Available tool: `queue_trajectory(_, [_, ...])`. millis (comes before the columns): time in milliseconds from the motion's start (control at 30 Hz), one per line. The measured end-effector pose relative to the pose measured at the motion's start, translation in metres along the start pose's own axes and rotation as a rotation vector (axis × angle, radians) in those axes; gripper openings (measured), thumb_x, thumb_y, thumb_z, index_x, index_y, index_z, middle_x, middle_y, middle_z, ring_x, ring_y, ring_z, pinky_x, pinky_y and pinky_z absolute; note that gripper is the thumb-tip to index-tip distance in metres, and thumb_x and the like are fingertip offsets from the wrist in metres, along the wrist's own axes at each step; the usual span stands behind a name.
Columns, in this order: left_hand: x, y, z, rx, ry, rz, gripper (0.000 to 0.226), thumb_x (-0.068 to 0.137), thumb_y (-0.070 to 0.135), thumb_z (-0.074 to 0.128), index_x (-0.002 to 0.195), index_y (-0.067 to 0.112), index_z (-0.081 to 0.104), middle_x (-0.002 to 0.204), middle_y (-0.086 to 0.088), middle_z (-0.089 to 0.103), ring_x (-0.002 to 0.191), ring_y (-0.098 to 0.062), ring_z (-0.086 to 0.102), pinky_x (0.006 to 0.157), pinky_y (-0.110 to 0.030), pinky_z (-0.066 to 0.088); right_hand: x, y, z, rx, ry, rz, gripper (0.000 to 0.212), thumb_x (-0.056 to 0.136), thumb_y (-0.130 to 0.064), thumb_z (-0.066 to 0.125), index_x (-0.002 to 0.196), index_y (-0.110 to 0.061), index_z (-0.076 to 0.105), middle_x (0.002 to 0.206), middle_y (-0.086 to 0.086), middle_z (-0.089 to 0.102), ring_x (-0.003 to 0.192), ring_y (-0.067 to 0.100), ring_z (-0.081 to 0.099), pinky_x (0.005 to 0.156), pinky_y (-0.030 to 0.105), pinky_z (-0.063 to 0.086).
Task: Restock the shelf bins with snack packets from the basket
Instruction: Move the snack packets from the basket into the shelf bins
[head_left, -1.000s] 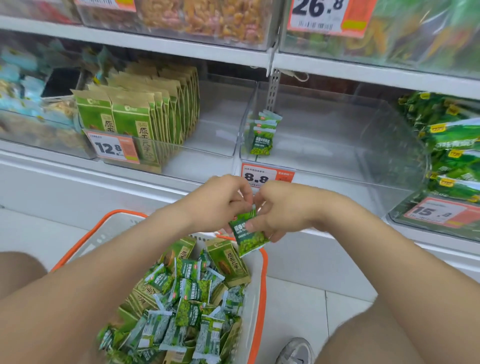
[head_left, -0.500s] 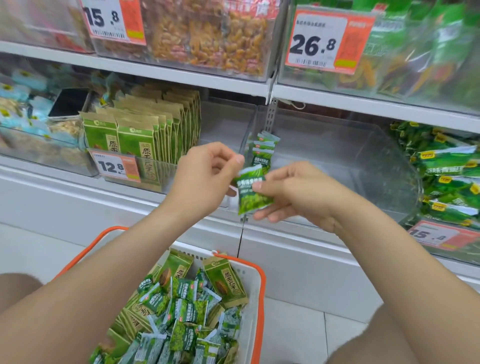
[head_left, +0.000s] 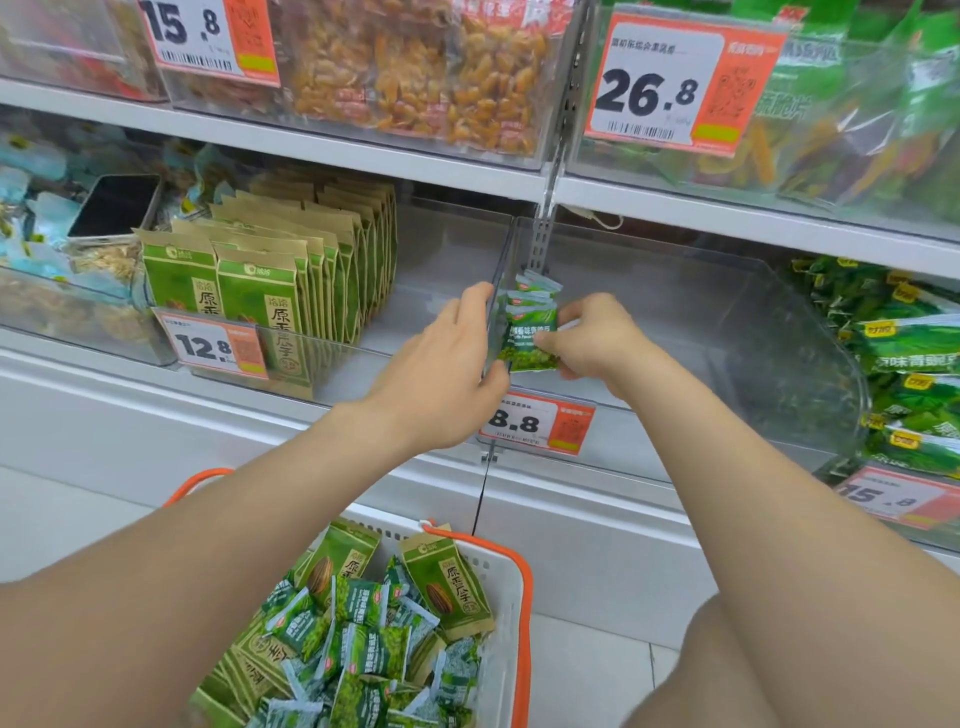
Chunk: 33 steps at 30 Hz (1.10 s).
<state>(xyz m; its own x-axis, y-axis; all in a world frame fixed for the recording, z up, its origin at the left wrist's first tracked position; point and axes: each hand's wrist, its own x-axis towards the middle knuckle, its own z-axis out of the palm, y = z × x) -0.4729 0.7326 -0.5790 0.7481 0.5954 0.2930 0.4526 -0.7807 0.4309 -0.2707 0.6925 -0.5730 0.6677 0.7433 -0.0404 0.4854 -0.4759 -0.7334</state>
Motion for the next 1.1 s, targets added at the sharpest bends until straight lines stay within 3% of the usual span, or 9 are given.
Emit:
queue_trajectory(233, [0.004, -0.011, 0.003, 0.021, 0.020, 0.040, 0.066, 0.097, 0.032, 0.050, 0.154, 0.021, 0.019, 0.140, -0.016, 0.052, 0.111, -0.046, 0.061, 0.087, -0.054, 0.053, 0.041, 0.001, 0.026, -0.367, -0.066, -0.008, 0.026, 0.084, -0.023, 0.078, 0.101, -0.006, 0.070, 0.092, 0.012, 0.075, 0.089, 0.029, 0.075, 0.080, 0.041, 0.064])
queue_trajectory(367, [0.005, -0.016, 0.005, 0.003, 0.016, 0.070, 0.069, 0.095, 0.037, 0.045, 0.156, 0.021, 0.017, 0.143, -0.015, 0.051, 0.114, -0.044, 0.061, 0.089, -0.054, 0.054, 0.041, -0.005, 0.027, -0.496, -0.006, -0.005, 0.028, 0.080, -0.025, 0.079, 0.099, -0.009, 0.067, 0.091, 0.008, 0.075, 0.079, 0.022, 0.071, 0.048, 0.025, 0.044])
queue_trajectory(433, [0.005, -0.019, 0.005, -0.005, 0.018, 0.083, 0.070, 0.097, 0.038, 0.045, 0.158, 0.021, 0.016, 0.146, -0.014, 0.049, 0.118, -0.042, 0.060, 0.091, -0.053, 0.053, 0.038, -0.006, 0.025, -0.510, -0.001, 0.020, 0.036, 0.078, -0.023, 0.081, 0.103, -0.008, 0.059, 0.093, 0.010, 0.072, 0.077, 0.025, 0.071, 0.044, 0.024, 0.038])
queue_trajectory(600, [0.001, -0.021, 0.005, -0.042, 0.016, 0.085, 0.072, 0.104, 0.036, 0.049, 0.164, 0.019, 0.013, 0.153, -0.009, 0.043, 0.121, -0.035, 0.058, 0.098, -0.052, 0.049, 0.022, -0.005, 0.017, -0.436, -0.053, 0.072, 0.027, 0.085, -0.025, 0.076, 0.094, -0.010, 0.056, 0.074, 0.010, 0.074, 0.051, 0.023, 0.073, 0.057, 0.034, 0.063])
queue_trajectory(700, [-0.004, -0.019, 0.006, -0.059, 0.036, 0.094, 0.068, 0.104, 0.034, 0.050, 0.162, 0.017, 0.018, 0.142, -0.007, 0.044, 0.118, -0.033, 0.055, 0.099, -0.049, 0.047, 0.012, -0.010, 0.014, -0.454, -0.006, -0.009, 0.020, 0.086, -0.024, 0.071, 0.085, -0.012, 0.056, 0.078, 0.011, 0.072, 0.051, 0.025, 0.072, 0.053, 0.031, 0.060])
queue_trajectory(833, [-0.016, -0.013, -0.001, 0.024, 0.245, 0.163, 0.040, 0.096, 0.024, 0.059, 0.132, 0.011, 0.046, 0.120, -0.006, 0.045, 0.104, -0.030, 0.050, 0.091, -0.047, 0.046, -0.010, -0.025, 0.010, -0.455, 0.127, -0.182, 0.020, 0.087, -0.024, 0.056, 0.072, -0.013, 0.048, 0.083, 0.015, 0.062, 0.073, 0.036, 0.060, 0.062, 0.032, 0.045])
queue_trajectory(933, [-0.030, -0.005, -0.010, 0.066, 0.371, 0.095, 0.019, 0.092, 0.025, 0.060, 0.102, 0.017, 0.046, 0.095, 0.001, 0.049, 0.084, -0.027, 0.048, 0.069, -0.042, 0.039, -0.050, -0.044, 0.008, -0.400, 0.211, -0.339, 0.021, 0.087, -0.029, 0.051, 0.076, -0.013, 0.060, 0.085, 0.013, 0.063, 0.086, 0.039, 0.057, 0.069, 0.039, 0.050])
queue_trajectory(1033, [-0.044, -0.010, -0.007, 0.151, 0.147, -0.131, 0.020, 0.093, 0.044, 0.055, 0.092, 0.025, 0.050, 0.073, 0.005, 0.055, 0.078, -0.030, 0.057, 0.060, -0.036, 0.035, -0.096, -0.053, 0.008, -0.345, 0.116, -0.483, 0.023, 0.077, -0.035, 0.055, 0.073, -0.017, 0.067, 0.071, 0.002, 0.066, 0.078, 0.027, 0.062, 0.068, 0.037, 0.055])
queue_trajectory(1100, [-0.054, -0.021, 0.004, 0.250, -0.079, -0.148, 0.018, 0.091, 0.046, 0.056, 0.092, 0.028, 0.057, 0.082, 0.001, 0.062, 0.088, -0.033, 0.066, 0.062, -0.035, 0.039, -0.117, -0.051, 0.015, -0.398, -0.089, -0.550, 0.024, 0.070, -0.041, 0.055, 0.069, -0.020, 0.067, 0.065, -0.001, 0.067, 0.071, 0.022, 0.064, 0.066, 0.037, 0.058])
